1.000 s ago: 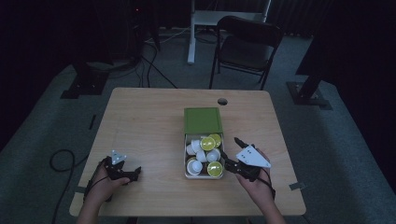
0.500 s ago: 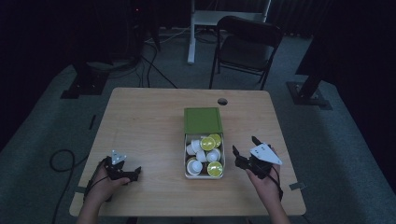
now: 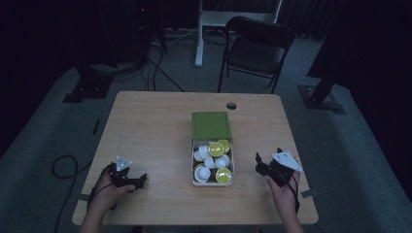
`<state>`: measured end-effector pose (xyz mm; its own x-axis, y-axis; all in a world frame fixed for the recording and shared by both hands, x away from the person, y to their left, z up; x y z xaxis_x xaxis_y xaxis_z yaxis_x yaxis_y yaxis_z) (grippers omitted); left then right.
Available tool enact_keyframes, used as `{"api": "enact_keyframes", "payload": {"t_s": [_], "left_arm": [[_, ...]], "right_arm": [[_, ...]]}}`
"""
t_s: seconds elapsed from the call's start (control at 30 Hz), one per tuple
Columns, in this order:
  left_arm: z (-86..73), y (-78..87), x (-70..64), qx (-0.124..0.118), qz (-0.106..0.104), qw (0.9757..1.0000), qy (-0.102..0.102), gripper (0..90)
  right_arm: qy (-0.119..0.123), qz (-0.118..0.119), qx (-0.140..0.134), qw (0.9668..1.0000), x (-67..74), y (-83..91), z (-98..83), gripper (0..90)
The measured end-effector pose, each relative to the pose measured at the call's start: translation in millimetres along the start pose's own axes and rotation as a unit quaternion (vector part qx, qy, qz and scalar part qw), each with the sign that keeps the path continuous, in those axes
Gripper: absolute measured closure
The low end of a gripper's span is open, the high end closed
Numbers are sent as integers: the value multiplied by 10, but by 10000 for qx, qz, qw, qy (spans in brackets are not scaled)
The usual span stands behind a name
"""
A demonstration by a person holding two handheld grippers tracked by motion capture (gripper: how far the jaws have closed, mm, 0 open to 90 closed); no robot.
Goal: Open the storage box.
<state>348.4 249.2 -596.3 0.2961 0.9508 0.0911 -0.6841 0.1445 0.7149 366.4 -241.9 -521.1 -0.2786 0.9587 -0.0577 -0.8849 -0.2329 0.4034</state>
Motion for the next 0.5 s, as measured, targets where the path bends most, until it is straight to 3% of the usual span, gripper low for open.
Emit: {"api": "enact_keyframes", "payload": {"t_s": [0.23, 0.5], "left_arm": [[0, 0, 0, -1, 0, 10000, 1, 58], [0, -1, 0, -2, 0, 10000, 2, 58]], "right_arm": [[-131, -172, 292, 9993, -161, -23, -181, 173], [-515, -396, 692, 9955, -326, -99, -422, 166]]}}
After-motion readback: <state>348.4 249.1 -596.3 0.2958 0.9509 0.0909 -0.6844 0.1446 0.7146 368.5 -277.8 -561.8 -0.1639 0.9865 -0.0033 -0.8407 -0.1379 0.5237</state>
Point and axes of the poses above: each handheld gripper's, and its own axes: y roughly backward along the jaws, z roughly out of its top, x roughly to its left, the point moved 7 cm from there along -y, roughly forward along the jaws, and after that the axes turned 6 degrees about z, right-handed, at the moved point
